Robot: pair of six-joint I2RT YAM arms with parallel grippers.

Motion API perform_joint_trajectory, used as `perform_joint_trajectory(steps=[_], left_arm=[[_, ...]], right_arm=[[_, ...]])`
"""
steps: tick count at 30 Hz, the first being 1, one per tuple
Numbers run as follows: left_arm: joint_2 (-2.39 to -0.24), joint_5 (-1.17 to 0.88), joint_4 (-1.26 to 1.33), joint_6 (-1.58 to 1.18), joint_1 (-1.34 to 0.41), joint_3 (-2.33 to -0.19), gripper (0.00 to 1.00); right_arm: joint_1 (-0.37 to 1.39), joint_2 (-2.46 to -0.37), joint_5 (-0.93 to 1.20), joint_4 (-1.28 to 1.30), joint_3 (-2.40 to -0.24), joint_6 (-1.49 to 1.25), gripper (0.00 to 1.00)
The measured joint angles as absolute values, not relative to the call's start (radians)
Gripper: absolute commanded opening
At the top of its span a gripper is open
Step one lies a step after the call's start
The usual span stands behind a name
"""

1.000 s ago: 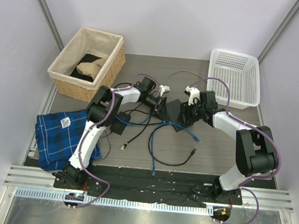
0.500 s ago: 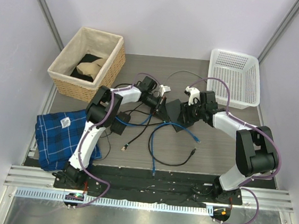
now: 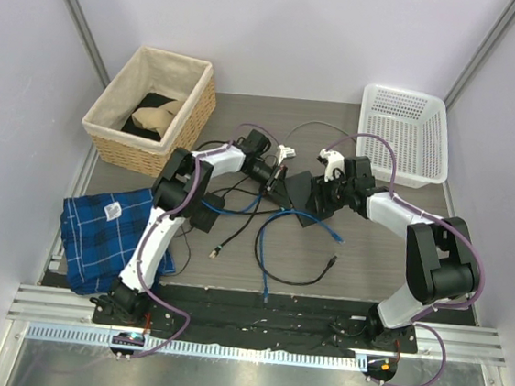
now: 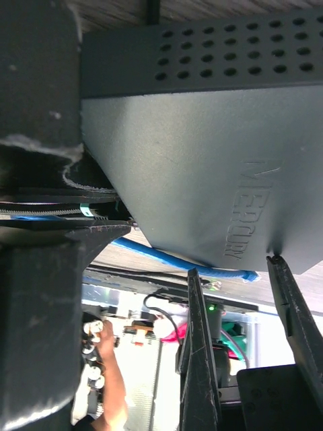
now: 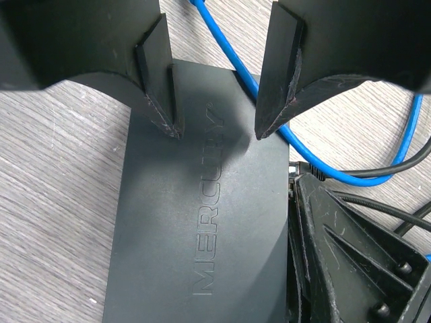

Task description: Pull the plug from the switch port

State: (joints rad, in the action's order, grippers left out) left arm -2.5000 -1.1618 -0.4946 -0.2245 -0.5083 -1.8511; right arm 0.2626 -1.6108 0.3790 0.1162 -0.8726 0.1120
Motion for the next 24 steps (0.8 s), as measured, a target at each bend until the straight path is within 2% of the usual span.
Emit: perform_joint_trajectory(steps=[6, 16, 21, 24], left_arm=[[-2.460, -1.156, -0.374, -0.286, -0.513, -1.757, 0.00], [-2.509, -1.158, -0.516, -0.215, -0.514, -1.872, 0.00], [-2.458, -1.150, -0.399, -0.245, -0.516, -1.764, 0.00], [-2.487, -1.158, -0.538, -0.147, -0.518, -1.843, 0.00]], right_arm=[[0.263, -1.610, 0.380, 0.117, -0.873, 0.112, 0.55], [0.263, -1.631, 0.380, 0.121, -0.896, 0.112, 0.55], [0.263, -1.636, 0.382, 0.119, -0.900, 0.111, 0.55], [0.263, -1.636, 0.381, 0.119, -0.900, 0.112, 0.55]])
